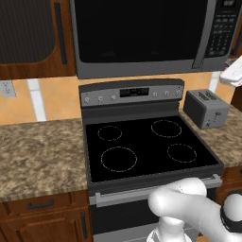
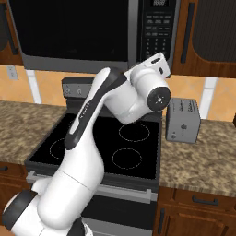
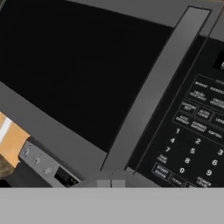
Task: Open the microwave, place the bowl with waffle inside the microwave, then close the microwave door and turn it on.
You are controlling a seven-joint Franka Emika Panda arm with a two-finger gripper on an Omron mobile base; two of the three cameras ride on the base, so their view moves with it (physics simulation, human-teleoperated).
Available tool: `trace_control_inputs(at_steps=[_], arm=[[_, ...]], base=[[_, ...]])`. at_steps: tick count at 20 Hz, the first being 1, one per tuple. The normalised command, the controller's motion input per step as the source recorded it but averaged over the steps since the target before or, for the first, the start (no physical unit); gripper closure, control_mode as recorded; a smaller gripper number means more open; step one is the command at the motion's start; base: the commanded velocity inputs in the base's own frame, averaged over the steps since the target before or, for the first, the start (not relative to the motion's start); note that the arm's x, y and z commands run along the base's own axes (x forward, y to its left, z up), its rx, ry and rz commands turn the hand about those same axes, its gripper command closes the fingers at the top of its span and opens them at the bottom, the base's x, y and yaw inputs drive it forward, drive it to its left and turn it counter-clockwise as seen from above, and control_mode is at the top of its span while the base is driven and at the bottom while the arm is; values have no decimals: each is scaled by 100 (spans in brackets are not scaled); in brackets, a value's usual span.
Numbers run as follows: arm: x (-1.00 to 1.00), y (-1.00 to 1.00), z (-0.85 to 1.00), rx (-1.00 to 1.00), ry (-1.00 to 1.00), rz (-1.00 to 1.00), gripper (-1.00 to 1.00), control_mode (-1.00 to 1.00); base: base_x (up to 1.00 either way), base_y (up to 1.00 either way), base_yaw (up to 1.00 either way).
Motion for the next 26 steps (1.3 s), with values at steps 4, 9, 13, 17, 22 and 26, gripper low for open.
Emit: trace_control_inputs(at_steps=[4, 9, 13, 17, 22, 26], arm=[[61, -15, 0, 0, -1, 0, 100, -100], [64, -14, 0, 1, 0, 0, 100, -100], [67, -19, 0, 2, 0, 0, 100, -100], [63, -31, 0, 1, 0, 0, 100, -100], [56, -20, -18, 0, 0, 0, 100, -100], [36, -6, -34, 0, 0, 0, 100, -100]], base=[[0, 0, 0], [0, 0, 0], [0, 0, 0], [0, 0, 0], [0, 0, 0], [0, 0, 0]])
